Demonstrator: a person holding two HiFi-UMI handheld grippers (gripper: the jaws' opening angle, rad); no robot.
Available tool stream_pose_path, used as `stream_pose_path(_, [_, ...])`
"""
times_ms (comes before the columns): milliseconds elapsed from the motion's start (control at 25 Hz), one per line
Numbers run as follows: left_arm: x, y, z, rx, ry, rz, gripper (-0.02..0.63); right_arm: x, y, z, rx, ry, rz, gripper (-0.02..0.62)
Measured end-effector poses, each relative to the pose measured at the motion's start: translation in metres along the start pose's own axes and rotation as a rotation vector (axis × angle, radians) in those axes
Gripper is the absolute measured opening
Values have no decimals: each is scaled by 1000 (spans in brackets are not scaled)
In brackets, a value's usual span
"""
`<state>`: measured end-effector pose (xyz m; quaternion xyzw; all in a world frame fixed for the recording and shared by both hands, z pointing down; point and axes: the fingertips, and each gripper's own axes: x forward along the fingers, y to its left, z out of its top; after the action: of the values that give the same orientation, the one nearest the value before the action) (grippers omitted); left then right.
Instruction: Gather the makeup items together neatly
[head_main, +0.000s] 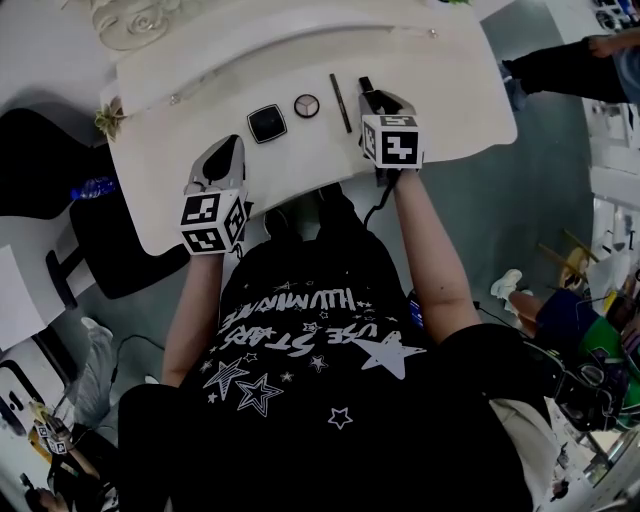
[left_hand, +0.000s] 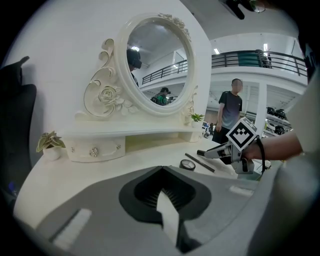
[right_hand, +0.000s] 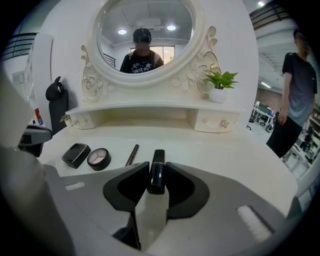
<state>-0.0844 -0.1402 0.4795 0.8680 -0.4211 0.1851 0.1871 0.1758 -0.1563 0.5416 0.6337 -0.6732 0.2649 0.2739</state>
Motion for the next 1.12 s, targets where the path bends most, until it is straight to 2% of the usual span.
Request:
stream_pose_path(720, [-11, 7, -3, -10, -4, -9, 0, 7, 2, -15, -19, 45, -27, 135])
stream_pose_path(920, [-22, 17, 0, -11, -24, -7, 0, -1, 0, -6, -7, 27, -56, 201])
stream_pose_path(1120, [-35, 26, 3, -11, -50, -12, 0, -19, 4, 9, 13, -28, -80, 219])
